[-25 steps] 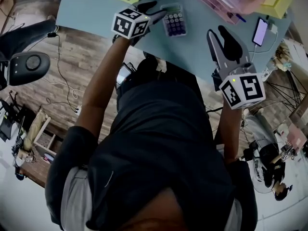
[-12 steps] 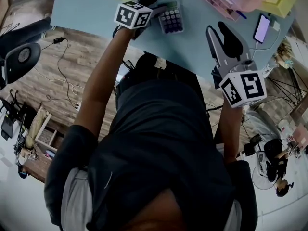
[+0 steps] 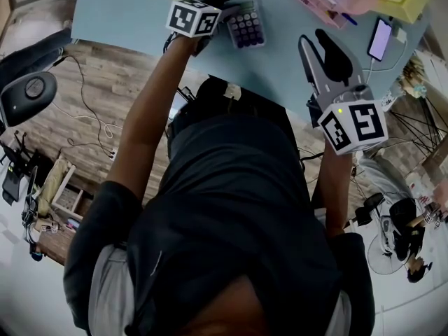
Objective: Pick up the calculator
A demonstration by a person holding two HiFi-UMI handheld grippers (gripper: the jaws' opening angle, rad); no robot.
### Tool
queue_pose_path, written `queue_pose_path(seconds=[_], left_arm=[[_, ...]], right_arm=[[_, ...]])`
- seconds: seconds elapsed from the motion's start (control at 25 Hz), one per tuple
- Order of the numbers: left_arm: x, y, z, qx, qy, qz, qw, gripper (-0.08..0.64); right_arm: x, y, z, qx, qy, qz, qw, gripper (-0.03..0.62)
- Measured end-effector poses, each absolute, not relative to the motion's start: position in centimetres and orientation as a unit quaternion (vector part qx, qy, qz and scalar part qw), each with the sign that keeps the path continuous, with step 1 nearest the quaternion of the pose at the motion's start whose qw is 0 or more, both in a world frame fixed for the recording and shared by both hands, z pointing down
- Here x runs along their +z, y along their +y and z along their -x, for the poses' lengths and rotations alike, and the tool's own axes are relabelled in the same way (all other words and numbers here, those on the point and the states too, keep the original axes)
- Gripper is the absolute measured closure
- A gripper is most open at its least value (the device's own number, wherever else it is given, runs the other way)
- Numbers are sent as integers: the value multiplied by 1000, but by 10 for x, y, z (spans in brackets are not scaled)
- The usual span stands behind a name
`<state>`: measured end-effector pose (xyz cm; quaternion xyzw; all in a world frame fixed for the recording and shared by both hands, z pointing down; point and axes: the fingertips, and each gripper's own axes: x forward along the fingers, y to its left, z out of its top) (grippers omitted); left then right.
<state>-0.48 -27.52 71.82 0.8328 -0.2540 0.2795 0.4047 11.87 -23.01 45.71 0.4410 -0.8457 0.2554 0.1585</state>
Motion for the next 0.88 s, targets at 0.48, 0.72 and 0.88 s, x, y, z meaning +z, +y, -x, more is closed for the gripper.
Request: queue_pose_path(seconds=[0.48,0.72,0.88], left_arm=[[644,-266,-3,245,-253,-882,314,410],[603,-261,11,236,-264,-900,254,411],[574,-258,23,229,-272,-909,218,411]], right_arm=[[441,-225,-105,239,-850,-444,151,477],[427,-216,-95,226,-854,-446,145,478],[417,-210,-91,213,-856,-449,140,477]])
